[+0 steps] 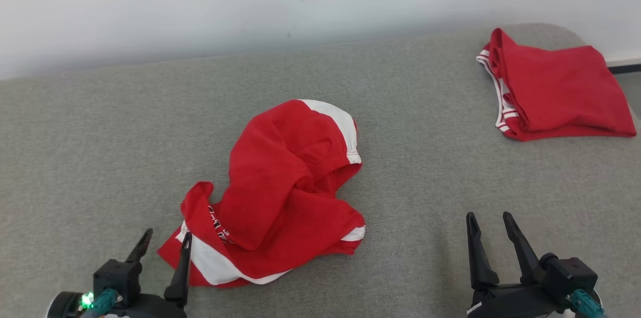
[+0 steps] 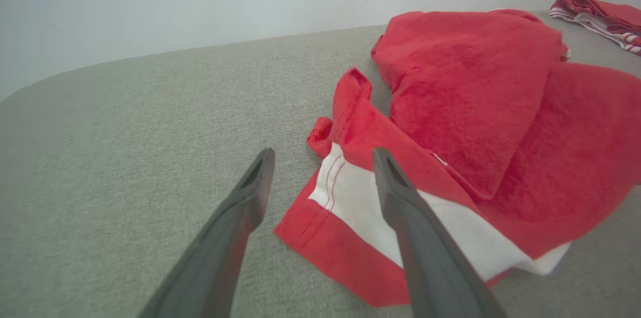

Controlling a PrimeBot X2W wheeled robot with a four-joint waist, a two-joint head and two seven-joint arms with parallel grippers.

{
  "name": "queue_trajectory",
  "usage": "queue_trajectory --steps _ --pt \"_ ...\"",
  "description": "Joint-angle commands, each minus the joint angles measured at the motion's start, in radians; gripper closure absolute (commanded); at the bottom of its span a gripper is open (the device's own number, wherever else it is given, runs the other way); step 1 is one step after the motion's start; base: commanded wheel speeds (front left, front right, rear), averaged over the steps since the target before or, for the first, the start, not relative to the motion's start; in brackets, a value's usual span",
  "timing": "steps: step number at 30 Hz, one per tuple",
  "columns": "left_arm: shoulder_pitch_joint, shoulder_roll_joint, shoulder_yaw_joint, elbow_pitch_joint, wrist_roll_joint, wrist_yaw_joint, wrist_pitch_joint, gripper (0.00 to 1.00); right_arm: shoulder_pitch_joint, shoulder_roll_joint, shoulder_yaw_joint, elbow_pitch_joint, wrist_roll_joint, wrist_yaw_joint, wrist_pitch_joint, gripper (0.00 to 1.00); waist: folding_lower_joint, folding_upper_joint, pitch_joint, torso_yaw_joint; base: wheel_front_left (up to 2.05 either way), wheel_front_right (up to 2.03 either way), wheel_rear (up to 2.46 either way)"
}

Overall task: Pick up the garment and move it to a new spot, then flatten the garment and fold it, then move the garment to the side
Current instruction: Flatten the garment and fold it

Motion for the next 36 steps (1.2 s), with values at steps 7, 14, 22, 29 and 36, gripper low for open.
queue_trajectory --steps 7,14,22,29,36 --pt "-0.063 -0.01 -0.032 0.116 0.006 -0.037 0.015 0.0 -0.013 0.001 -0.004 -0.002 -0.002 -0.003 -0.003 0.0 0.0 0.0 0.024 -0.043 0.0 0.0 0.0" --pt "-0.109 -0.031 -0.049 0.238 -0.007 -0.064 0.005 0.03 -0.01 0.001 -0.002 0.001 -0.004 -0.003 -0.003 0.0 0.0 0.0 0.017 -0.062 0.0 0.0 0.0" --pt "-0.129 -0.047 -0.044 0.31 -0.017 -0.064 -0.041 1.0 0.003 0.002 -0.015 -0.007 -0.012 -0.003 0.001 0.0 0.0 0.0 0.002 -0.054 0.0 0.0 0.0" --pt "-0.119 -0.057 -0.036 0.297 -0.026 -0.067 -0.072 1.0 0.015 0.001 -0.009 -0.01 -0.006 -0.003 0.008 0.0 0.0 0.0 -0.02 -0.001 0.0 0.0 0.0" --pt "-0.145 -0.046 -0.035 0.292 -0.033 -0.069 -0.061 1.0 0.013 0.001 -0.008 -0.013 -0.008 -0.003 0.008 0.0 0.0 0.0 -0.014 -0.004 0.0 0.0 0.0"
